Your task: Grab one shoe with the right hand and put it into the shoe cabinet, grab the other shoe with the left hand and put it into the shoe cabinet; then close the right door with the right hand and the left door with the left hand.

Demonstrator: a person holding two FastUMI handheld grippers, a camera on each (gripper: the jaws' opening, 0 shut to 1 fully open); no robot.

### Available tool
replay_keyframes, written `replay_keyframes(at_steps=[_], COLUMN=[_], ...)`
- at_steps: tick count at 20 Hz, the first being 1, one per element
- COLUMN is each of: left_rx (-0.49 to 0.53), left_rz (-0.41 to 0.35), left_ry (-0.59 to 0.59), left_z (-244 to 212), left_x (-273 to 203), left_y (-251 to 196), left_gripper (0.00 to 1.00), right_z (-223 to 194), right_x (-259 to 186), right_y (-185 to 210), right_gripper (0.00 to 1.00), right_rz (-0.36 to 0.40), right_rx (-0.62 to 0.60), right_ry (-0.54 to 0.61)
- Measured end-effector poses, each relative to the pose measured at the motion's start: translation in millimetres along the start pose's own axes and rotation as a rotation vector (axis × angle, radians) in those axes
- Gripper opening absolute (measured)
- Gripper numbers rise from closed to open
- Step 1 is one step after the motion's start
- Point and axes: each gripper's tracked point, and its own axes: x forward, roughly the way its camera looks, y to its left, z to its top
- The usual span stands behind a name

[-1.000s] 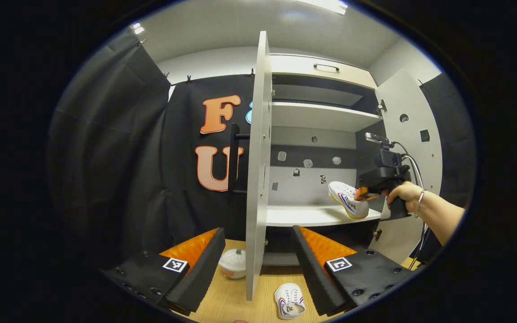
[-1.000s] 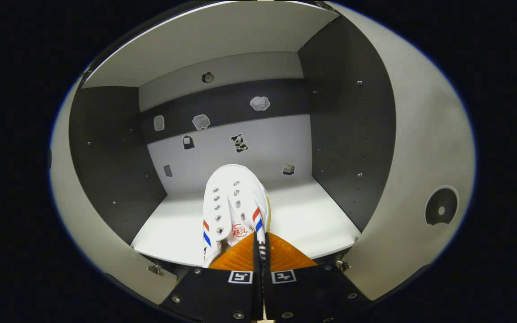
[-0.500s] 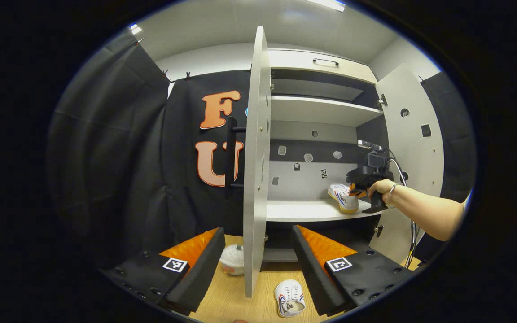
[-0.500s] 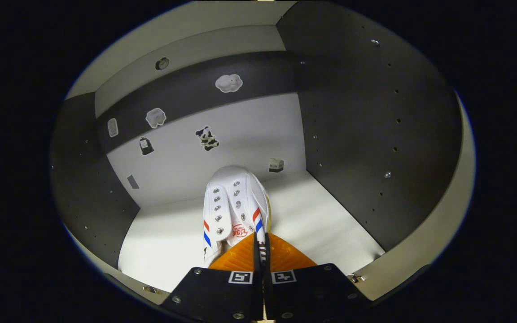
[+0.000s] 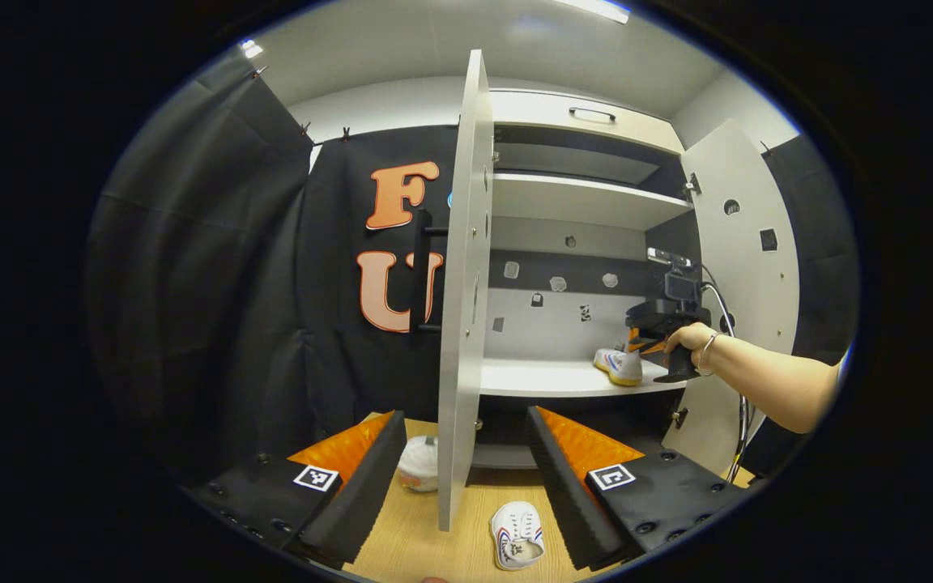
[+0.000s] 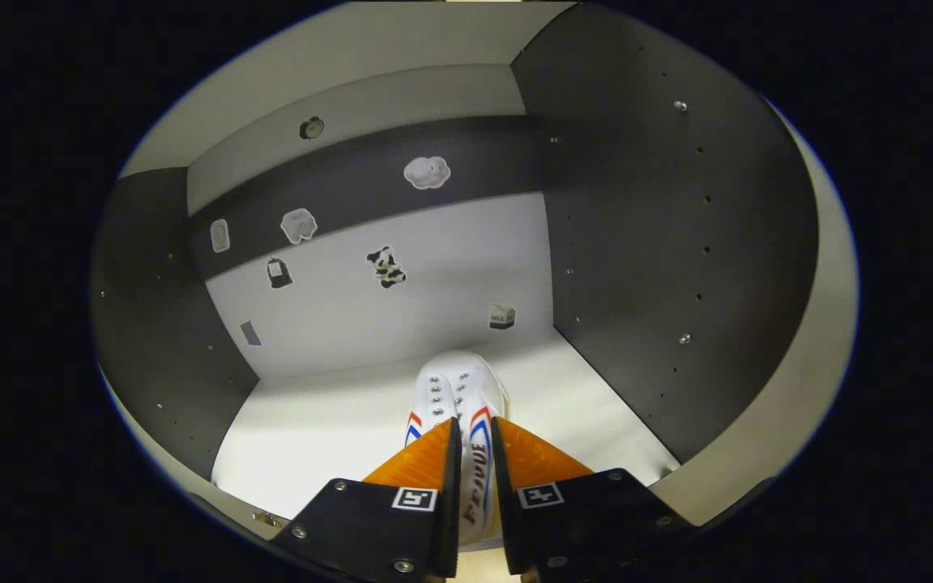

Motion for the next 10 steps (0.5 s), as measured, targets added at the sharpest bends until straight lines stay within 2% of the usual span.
replay_keyframes(at_steps=[1,2,4,7,10], left_rx=[0.001,0.004,0.007,-0.008,-0.003], left_rz=[-0.008,-0.017,-0.034,-0.06,-0.075], left_ry=[0.001,0.001,0.0,0.006,0.023], left_z=[0,0,0,0,-8], left_x=[-1,-3,-5,-5,-3], left_y=[-3,-6,-12,-21,-28], left_gripper=[0.96,0.94,0.94,0.99,0.96], right_z=[3,7,12,15,17], right_x=[-12,-26,-56,-102,-148], right_y=[0,2,5,6,-4], right_gripper=[0.21,0.21,0.26,0.3,0.36], right_rz=[0.009,0.02,0.042,0.08,0.094], right_rx=[-0.012,-0.026,-0.053,-0.056,-0.082], right_ry=[-0.017,-0.041,-0.093,-0.171,-0.255])
